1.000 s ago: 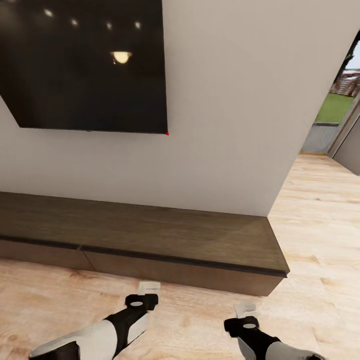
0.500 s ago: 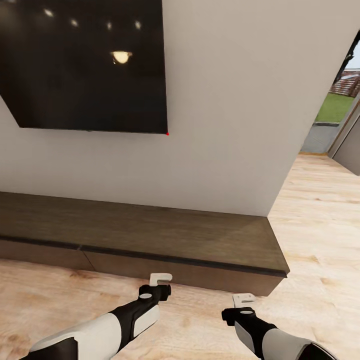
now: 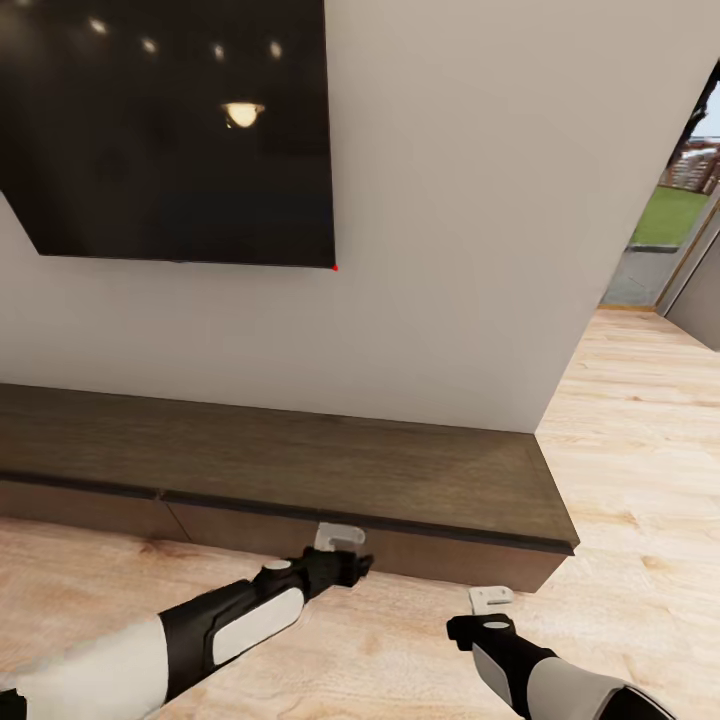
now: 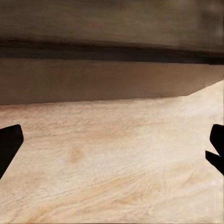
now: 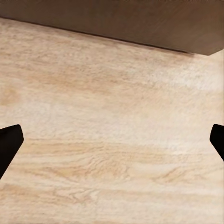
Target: Place each of the two pumpkins and all three candles from the living room inside a cabinet in the living room (use any cabinet), then make sure every cabinet is closed, and position the cauldron so it is next to a table in the living room.
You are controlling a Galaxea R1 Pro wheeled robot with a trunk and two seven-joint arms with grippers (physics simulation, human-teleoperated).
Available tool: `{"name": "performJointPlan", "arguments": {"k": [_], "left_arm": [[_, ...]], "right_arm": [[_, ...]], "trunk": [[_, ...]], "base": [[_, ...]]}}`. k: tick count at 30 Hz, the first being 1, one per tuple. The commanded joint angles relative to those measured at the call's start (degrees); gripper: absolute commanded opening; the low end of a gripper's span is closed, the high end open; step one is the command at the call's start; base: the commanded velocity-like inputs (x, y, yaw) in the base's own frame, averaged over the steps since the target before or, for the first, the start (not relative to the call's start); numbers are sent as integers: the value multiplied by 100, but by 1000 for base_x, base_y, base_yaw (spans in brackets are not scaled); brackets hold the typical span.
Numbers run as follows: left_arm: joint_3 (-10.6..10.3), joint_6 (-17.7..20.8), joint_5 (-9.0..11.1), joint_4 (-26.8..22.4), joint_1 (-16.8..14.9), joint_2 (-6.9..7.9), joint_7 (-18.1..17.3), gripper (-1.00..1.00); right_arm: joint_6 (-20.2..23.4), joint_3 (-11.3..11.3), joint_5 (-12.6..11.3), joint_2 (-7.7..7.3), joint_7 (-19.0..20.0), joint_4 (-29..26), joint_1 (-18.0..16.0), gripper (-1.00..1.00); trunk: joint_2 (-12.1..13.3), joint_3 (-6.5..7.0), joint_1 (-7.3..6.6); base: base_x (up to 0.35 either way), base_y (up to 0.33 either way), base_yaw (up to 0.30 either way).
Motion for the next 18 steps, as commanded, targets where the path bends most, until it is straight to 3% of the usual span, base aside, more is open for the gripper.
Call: {"name": "performJointPlan", "arguments": {"k": [1,2,3,6,7,10,11,12,13,15,18], "left_arm": [[130,126,29,-562,1,225,-5,100],[195,170,51,-810,1,321,-9,100],[368,278,158,-1445,1,551,-15,100],[573,556,433,-2114,1,722,-77,100],[1234,1216,728,-2435,1,609,-925,100],[1847,1547,756,-2456,1,562,-1300,100],[2704,2053,734,-2455,1,461,-1423,100],[2992,2206,725,-2457,0,412,-1433,100],[3413,2462,715,-2465,-4,343,-1446,100],[4019,2781,703,-2479,-11,271,-1913,100],[4305,2892,694,-2458,-15,245,-2398,100]], "right_arm": [[-3,3,4,3,-1,0,0,100],[-4,5,7,6,-1,0,-1,100],[-5,17,17,11,-2,0,0,100],[-39,36,38,22,-3,9,1,100],[-143,52,50,35,-9,32,3,100],[-153,61,67,45,-10,25,4,100],[-155,79,248,60,-11,16,4,100],[-154,87,383,81,-14,14,4,100],[-151,98,648,135,-24,14,4,100],[-137,106,1250,293,-641,11,10,100],[-106,157,1565,387,-1043,11,18,100]], "trunk": [[0,0,0],[0,0,0],[0,0,0],[0,0,0],[0,0,0],[0,0,0],[0,0,0],[0,0,0],[0,0,0],[0,0,0],[0,0,0]], "base": [[0,0,0],[0,0,0],[0,0,0],[0,0,0],[0,0,0],[0,0,0],[0,0,0],[0,0,0],[0,0,0],[0,0,0],[0,0,0]]}}
